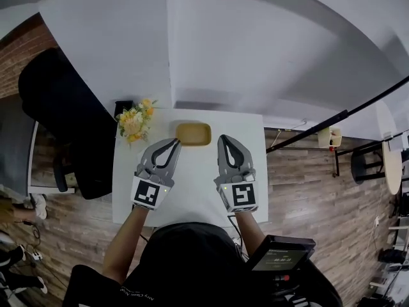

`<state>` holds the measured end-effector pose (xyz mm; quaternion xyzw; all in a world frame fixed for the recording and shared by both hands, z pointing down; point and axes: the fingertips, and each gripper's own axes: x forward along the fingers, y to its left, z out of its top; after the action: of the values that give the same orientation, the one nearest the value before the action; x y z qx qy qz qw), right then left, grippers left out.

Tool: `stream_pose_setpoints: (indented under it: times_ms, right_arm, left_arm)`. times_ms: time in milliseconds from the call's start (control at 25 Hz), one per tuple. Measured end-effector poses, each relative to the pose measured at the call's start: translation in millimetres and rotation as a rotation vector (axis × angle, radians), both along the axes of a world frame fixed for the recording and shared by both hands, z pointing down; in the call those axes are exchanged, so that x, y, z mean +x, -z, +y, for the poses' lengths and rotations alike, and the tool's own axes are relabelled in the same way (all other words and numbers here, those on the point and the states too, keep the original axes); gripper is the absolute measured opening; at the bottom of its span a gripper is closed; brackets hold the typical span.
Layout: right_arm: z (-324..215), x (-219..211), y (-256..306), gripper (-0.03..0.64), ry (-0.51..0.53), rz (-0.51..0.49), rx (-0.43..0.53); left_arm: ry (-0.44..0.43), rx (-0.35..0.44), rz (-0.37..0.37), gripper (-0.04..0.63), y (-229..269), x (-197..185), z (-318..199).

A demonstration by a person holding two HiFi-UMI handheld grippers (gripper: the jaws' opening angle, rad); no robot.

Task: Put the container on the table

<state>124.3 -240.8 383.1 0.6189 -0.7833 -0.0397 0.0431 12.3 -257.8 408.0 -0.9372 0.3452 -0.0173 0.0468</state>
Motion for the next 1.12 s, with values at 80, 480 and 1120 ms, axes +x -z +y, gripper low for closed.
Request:
stream_pose_setpoints:
  times_ms: [80, 480, 1120]
  right_arm:
    - [10.4, -11.4, 2.8, 0.011, 0.015, 0.021, -0.002]
    - [37.5, -50.5, -69.9, 0.012, 0.107, -0.030, -0.099]
    - [62.4, -66.9, -142.1, 0.009, 0.210, -0.053, -0.245]
  left_arm:
    - [0.037, -0.007, 0.025, 0.015, 7.9, -5.8, 6.5]
    - [0.071, -0.056, 0.031, 0.009, -27.7, -14.7, 38.2]
    - [0.062, -0.116, -0.042, 0.008, -108.5, -17.9, 66.4]
